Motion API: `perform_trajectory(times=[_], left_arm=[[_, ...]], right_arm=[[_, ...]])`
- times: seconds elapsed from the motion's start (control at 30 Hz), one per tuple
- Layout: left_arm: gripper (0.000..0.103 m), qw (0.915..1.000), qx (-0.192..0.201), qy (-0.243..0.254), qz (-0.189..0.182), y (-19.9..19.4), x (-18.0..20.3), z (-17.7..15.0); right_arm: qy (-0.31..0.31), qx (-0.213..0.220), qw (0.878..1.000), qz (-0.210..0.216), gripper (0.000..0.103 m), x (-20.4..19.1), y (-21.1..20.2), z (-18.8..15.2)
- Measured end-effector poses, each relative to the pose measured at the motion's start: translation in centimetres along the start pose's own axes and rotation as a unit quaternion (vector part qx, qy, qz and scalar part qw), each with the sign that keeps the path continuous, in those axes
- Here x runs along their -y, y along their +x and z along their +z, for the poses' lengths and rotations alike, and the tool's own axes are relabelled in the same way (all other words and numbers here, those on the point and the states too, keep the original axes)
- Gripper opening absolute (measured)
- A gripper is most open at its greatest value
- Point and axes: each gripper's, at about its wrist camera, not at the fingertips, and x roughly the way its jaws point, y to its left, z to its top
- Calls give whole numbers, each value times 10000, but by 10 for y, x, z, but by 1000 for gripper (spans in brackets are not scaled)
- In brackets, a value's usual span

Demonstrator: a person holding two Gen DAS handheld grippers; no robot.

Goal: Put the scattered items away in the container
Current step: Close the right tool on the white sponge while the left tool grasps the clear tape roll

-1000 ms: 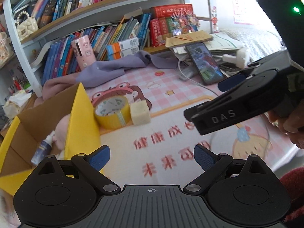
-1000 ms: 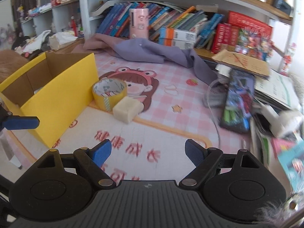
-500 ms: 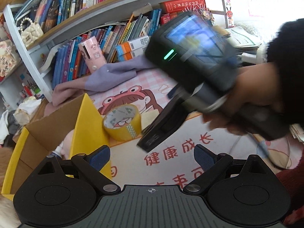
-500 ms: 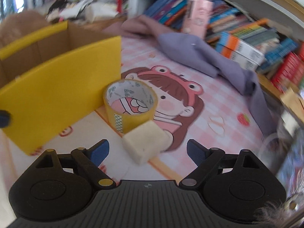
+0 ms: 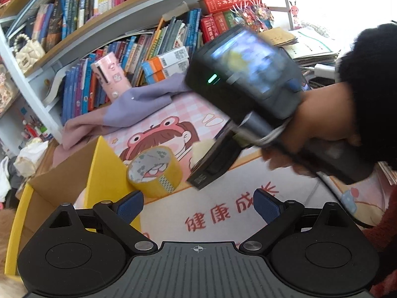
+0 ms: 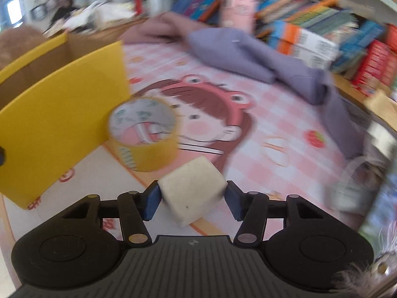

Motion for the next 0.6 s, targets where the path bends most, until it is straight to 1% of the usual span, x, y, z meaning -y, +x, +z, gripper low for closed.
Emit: perform_trajectory(times=[0.1, 0.2, 0.3, 0.47, 0.5, 0.57, 0.6], left_arm=[[96, 9999, -56, 156, 19, 14, 5, 7], [96, 9992, -226, 307, 122, 33, 8, 15], [96, 9985, -348, 366, 196, 50, 6, 23], [95, 9987, -357, 116, 340, 79, -4, 40], [92, 9986, -389, 30, 362, 85, -7, 43], [89, 9981, -483, -140, 366, 98, -13, 47], [85, 9976, -542, -211, 383, 104, -15, 49]], right_arm=[[397, 52, 9987, -316, 53, 22, -16, -7], [686, 142, 9955, -636, 53, 40, -33, -15], [946, 226, 9917, -836, 53, 56, -45, -23], [1128, 235, 9888, -951, 53, 67, -58, -38], [1146, 212, 9887, -946, 53, 67, -59, -40], [1167, 156, 9889, -910, 53, 66, -59, -45], [1168, 128, 9892, -878, 53, 65, -58, -46]])
